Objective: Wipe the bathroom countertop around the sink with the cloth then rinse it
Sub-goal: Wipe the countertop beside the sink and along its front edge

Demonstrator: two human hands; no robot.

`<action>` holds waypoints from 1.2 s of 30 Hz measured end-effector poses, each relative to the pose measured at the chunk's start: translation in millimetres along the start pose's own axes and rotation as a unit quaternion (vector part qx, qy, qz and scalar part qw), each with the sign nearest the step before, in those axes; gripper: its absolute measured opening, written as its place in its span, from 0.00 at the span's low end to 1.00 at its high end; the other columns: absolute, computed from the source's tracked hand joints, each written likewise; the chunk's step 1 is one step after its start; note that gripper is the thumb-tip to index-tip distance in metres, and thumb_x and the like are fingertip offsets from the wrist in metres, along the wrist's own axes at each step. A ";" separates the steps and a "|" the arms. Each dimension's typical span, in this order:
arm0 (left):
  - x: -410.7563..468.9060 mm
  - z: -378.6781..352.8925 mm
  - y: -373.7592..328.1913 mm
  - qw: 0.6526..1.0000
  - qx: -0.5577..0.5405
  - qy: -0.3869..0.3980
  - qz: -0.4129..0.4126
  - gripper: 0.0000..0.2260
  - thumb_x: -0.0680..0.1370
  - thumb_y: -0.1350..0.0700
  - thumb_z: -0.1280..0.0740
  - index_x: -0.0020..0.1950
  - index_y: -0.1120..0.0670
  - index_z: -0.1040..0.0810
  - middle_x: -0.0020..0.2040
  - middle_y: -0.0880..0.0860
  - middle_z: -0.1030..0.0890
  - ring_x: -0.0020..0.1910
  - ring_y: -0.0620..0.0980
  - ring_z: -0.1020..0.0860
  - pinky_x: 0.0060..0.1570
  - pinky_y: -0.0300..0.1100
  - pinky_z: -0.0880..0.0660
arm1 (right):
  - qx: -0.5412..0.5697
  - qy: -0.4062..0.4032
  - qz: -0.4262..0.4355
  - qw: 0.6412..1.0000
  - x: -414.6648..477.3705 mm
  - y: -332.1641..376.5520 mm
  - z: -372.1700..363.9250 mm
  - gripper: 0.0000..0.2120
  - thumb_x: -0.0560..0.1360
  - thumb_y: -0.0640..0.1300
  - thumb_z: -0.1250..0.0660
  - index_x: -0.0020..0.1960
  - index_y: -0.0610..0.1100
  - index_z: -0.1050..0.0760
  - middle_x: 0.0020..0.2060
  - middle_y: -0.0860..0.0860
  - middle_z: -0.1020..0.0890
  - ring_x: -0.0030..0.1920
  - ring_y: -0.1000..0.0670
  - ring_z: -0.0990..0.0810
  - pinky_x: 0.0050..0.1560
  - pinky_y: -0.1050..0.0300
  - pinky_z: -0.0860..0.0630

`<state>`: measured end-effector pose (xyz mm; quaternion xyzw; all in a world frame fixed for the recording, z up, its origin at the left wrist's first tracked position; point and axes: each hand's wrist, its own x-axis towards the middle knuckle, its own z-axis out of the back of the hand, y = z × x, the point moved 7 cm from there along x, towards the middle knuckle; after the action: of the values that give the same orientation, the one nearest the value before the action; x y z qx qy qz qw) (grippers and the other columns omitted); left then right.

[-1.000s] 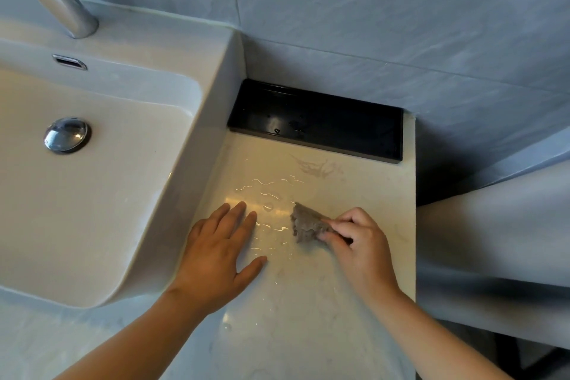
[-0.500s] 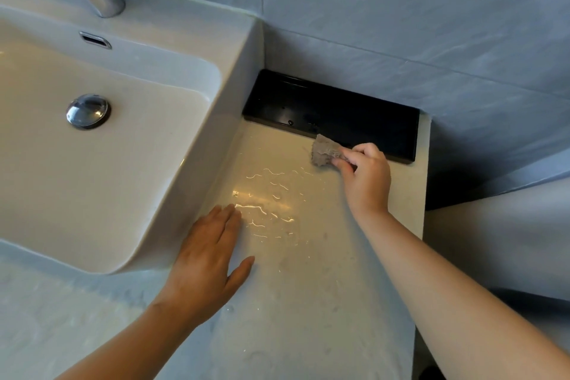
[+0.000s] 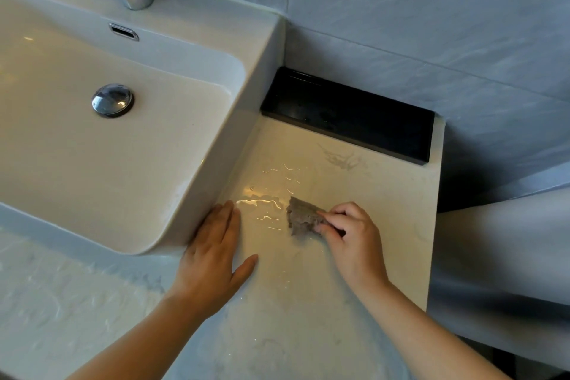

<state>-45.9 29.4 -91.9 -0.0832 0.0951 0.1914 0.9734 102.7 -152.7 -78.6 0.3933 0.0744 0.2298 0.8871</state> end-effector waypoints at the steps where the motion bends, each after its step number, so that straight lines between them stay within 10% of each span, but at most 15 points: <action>1: -0.6 -2.6 -0.5 1.000 0.005 0.005 -0.002 0.37 0.75 0.33 0.50 0.74 0.60 0.37 0.73 0.57 0.35 0.72 0.54 0.38 0.73 0.44 0.49 | 0.010 0.001 -0.002 1.000 4.2 2.2 5.8 0.03 0.70 0.42 0.27 0.42 0.43 0.17 0.38 0.54 0.25 0.40 0.52 0.25 0.39 0.58 0.28; 16: 0.8 -11.3 -1.8 1.000 -0.002 -0.001 0.009 0.39 0.76 0.32 0.51 0.75 0.59 0.42 0.76 0.56 0.40 0.74 0.54 0.42 0.72 0.44 0.54 | -0.072 -0.152 -0.009 0.986 102.3 -1.3 -3.3 0.10 0.72 0.44 0.29 0.53 0.44 0.17 0.41 0.50 0.24 0.43 0.49 0.28 0.44 0.56 0.31; 31: -1.0 -10.5 -0.6 1.000 -0.011 0.004 -0.002 0.39 0.76 0.32 0.51 0.76 0.58 0.44 0.77 0.55 0.44 0.75 0.52 0.47 0.72 0.42 0.59 | -0.002 0.016 0.027 1.000 9.4 29.7 -26.7 0.04 0.70 0.42 0.27 0.44 0.44 0.17 0.38 0.54 0.25 0.41 0.50 0.25 0.40 0.58 0.28; 36: -1.7 -12.0 0.0 1.000 -0.001 0.001 -0.006 0.39 0.76 0.31 0.51 0.77 0.58 0.46 0.77 0.55 0.46 0.75 0.51 0.49 0.71 0.44 0.58 | -0.031 -0.059 0.038 0.997 75.2 33.5 7.8 0.06 0.72 0.45 0.29 0.45 0.44 0.16 0.38 0.52 0.24 0.41 0.50 0.26 0.37 0.57 0.29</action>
<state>-49.3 26.4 -103.2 -0.0847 0.0954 0.1852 0.9744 159.9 -103.2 -45.2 0.3807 -0.0005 0.2422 0.8924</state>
